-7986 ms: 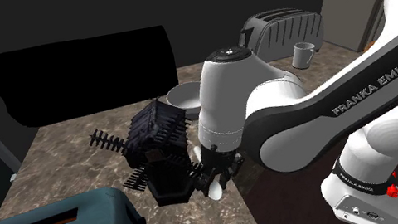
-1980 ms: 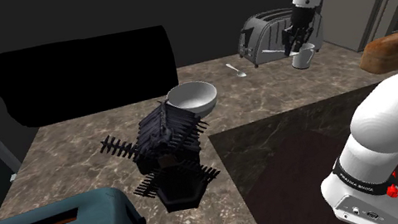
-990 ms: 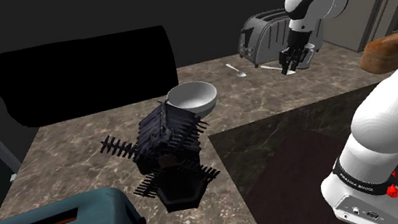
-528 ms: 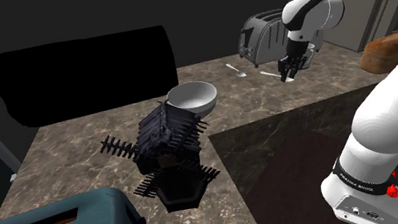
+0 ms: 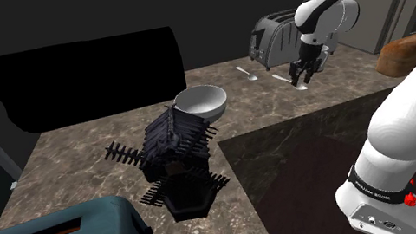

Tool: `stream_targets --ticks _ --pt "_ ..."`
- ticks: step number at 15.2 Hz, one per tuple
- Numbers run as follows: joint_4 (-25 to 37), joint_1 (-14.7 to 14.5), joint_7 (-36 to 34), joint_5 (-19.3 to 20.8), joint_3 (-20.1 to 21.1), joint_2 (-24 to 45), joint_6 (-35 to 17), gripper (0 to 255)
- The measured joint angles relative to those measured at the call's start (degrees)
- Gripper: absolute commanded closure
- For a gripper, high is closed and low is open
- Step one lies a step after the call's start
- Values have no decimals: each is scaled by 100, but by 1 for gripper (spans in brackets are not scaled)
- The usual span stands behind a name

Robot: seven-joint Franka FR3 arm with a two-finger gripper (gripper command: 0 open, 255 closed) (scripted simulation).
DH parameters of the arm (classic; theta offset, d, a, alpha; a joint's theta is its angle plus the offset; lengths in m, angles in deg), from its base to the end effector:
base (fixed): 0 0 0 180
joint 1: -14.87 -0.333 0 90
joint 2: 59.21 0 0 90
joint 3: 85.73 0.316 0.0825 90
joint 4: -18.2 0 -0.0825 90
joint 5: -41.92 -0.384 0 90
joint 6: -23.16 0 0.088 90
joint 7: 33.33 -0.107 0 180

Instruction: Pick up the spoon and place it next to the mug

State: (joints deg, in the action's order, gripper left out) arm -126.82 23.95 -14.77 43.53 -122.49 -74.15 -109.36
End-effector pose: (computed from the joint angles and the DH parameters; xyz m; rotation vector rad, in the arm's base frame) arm 0.3087 -0.3122 0.3500 -2.9497 0.6597 -0.0991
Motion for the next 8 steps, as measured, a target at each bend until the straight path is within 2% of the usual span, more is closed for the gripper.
stream_targets --ticks 5,8 --pt "0 0 0 0 0 0 0 0" --pt "196 88 -153 169 109 -297 444 0"
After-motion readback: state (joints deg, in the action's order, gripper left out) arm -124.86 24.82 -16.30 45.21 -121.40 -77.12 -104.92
